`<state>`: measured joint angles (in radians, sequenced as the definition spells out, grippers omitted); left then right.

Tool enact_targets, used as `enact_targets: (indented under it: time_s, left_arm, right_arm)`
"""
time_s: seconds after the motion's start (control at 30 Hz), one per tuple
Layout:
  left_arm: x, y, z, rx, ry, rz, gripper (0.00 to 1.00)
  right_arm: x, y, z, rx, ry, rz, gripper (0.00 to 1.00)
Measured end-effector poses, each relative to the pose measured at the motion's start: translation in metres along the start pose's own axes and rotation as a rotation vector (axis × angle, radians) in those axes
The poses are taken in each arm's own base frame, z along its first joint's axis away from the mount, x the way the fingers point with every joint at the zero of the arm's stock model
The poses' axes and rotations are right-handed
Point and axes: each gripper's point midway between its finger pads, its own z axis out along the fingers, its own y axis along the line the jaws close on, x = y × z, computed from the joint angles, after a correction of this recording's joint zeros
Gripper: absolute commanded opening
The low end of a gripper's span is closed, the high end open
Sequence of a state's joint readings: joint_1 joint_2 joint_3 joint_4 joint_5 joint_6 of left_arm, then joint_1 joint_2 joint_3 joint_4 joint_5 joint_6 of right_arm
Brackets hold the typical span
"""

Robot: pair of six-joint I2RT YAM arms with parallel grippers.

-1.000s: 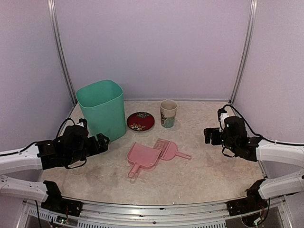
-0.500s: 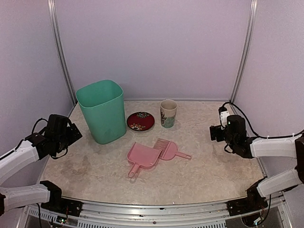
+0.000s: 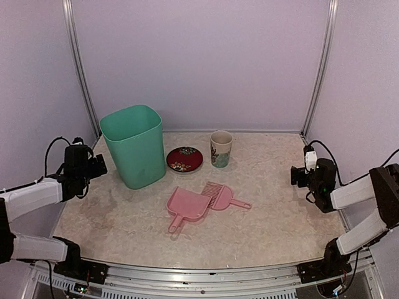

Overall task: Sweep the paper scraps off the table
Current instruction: Reset both arms

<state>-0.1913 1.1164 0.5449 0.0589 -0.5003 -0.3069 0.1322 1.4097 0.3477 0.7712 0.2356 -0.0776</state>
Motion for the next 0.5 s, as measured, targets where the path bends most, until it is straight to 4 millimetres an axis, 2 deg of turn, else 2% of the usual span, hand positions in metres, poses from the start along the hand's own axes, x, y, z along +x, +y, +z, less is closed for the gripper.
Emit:
enact_targets:
  time_s: [0.1,0.17,0.23,0.37,0.5]
  left_arm:
    - [0.002,0.010,0.012,0.013,-0.021,0.000,0.99]
    - [0.001,0.014,0.016,0.037,-0.052,0.000,0.99]
    - [-0.002,0.012,0.017,0.072,-0.086,0.007,0.99]
    - [-0.009,0.003,0.020,0.135,-0.153,0.026,0.99]
    - [-0.009,0.001,0.025,0.174,-0.201,0.029,0.99]
  right_arm:
    - [0.007,-0.004,0.000,-0.024,-0.027,0.000,1.00]
    - [-0.001,-0.005,0.003,-0.048,-0.070,0.015,1.00]
    - [-0.009,-0.005,0.005,-0.068,-0.124,0.027,1.00]
    - [-0.012,-0.002,0.000,-0.090,-0.185,0.042,1.00]
    - [-0.004,-0.002,-0.007,-0.089,-0.198,0.053,1.00]
